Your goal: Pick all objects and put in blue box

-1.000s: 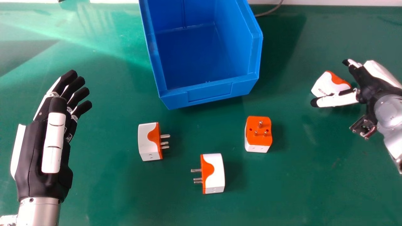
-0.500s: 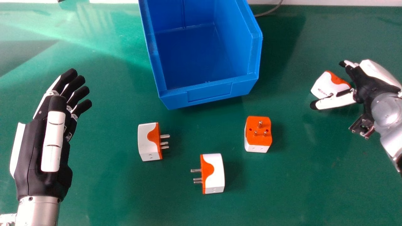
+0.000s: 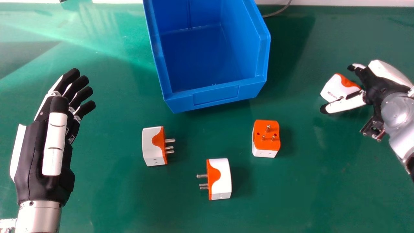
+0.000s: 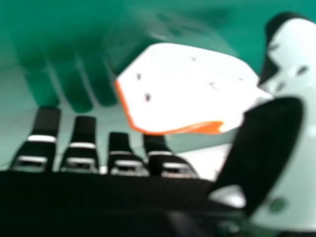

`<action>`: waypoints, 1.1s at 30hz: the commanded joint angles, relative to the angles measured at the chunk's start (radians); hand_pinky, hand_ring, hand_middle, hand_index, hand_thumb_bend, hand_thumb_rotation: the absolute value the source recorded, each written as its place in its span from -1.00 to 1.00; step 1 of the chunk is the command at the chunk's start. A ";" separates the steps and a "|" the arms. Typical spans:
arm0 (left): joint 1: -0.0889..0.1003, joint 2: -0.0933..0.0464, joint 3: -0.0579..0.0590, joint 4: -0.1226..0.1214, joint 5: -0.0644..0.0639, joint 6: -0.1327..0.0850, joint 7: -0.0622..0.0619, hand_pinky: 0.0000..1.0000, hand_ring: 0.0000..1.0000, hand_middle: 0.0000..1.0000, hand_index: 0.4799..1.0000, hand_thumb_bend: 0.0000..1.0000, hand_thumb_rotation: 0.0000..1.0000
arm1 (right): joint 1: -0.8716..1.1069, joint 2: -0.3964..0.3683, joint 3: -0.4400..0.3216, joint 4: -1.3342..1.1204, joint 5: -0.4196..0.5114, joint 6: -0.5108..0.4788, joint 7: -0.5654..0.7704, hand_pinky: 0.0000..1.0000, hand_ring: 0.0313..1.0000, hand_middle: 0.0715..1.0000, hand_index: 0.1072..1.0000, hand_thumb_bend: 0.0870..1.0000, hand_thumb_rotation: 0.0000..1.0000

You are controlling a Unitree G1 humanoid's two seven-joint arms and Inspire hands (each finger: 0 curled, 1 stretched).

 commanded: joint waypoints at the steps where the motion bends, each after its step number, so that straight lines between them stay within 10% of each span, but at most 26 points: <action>1: 0.009 0.007 0.006 -0.026 -0.008 -0.008 0.000 0.71 0.75 0.76 0.45 0.41 0.69 | 0.001 0.001 0.009 -0.001 -0.005 0.031 0.029 0.57 0.78 0.89 0.81 0.17 -0.40; 33: 0.031 0.006 0.003 -0.084 -0.005 0.029 0.017 0.71 0.75 0.76 0.47 0.41 0.69 | -0.061 -0.005 0.095 0.023 -0.076 0.109 0.118 0.36 0.54 0.65 0.65 0.06 -0.50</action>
